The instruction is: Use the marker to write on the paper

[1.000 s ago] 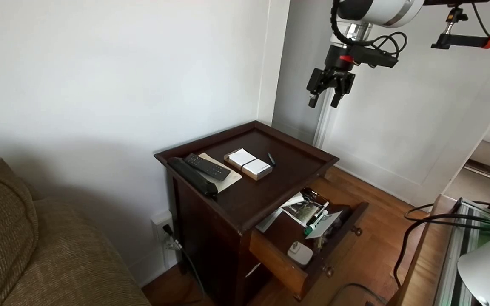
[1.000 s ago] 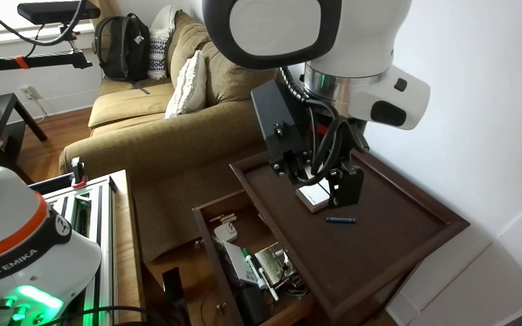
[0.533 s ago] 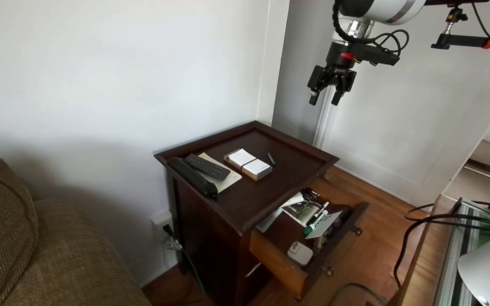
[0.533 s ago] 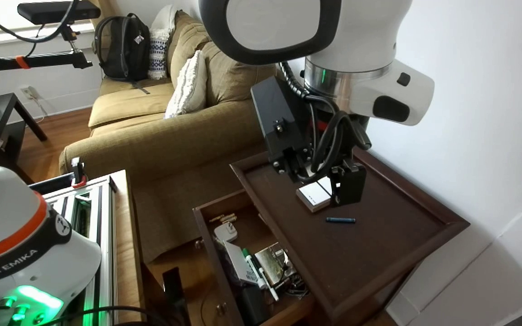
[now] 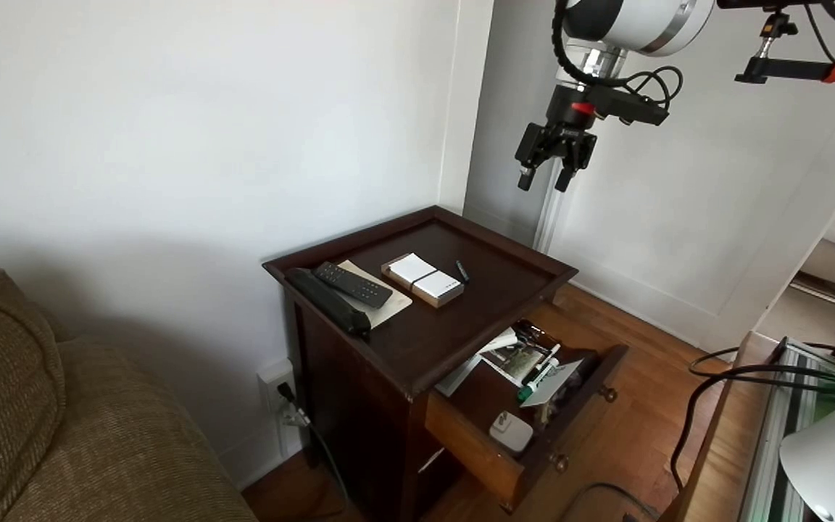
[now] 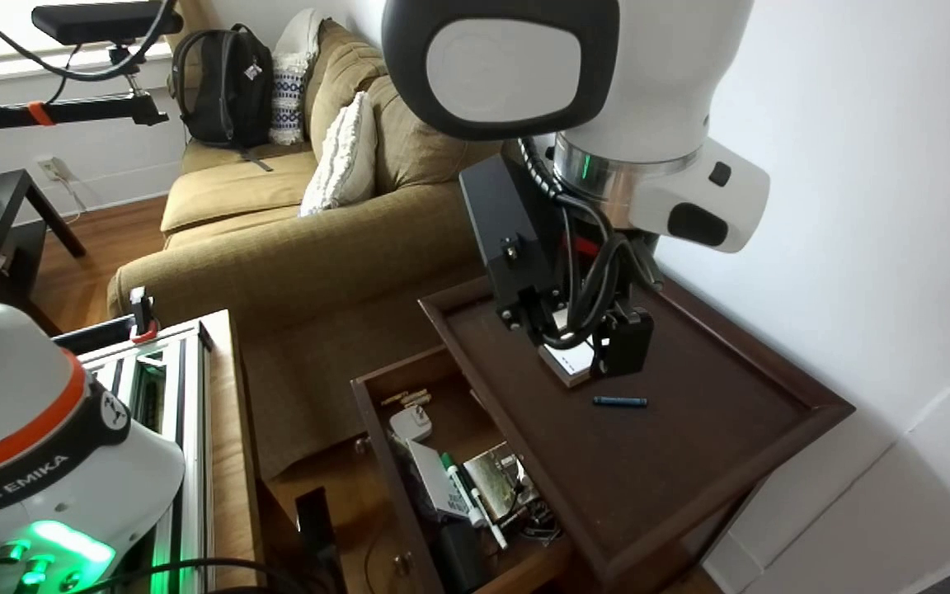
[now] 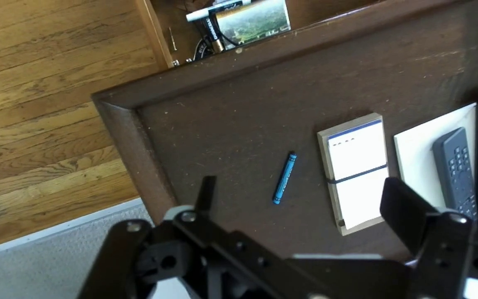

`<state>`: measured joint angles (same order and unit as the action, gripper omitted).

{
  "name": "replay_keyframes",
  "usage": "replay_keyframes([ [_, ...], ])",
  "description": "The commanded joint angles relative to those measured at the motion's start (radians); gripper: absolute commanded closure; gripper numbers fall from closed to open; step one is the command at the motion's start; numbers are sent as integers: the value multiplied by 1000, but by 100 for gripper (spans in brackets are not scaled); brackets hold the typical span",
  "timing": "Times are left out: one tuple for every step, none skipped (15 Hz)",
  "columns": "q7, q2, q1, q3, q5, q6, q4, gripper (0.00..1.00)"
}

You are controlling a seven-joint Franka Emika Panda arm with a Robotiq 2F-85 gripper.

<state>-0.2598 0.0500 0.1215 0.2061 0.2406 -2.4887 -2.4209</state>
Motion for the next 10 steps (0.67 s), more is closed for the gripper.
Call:
replay_keyframes([
  [-83, 135, 30, -37, 83, -12, 65, 0],
  [-90, 166, 37, -46, 87, -22, 78, 0],
  [-99, 194, 45, -57, 92, -27, 94, 0],
  [-64, 228, 48, -64, 82, -48, 112, 0],
  [-45, 262, 54, -71, 76, -67, 134, 0],
  [-29, 297, 57, -77, 59, -97, 155, 0],
  [-1, 333, 58, -81, 47, -120, 182, 0],
  [27, 369, 57, -84, 37, -148, 207, 0],
  [54, 398, 55, -87, 27, -171, 226, 0],
  [83, 429, 52, -89, 17, -180, 251, 0],
])
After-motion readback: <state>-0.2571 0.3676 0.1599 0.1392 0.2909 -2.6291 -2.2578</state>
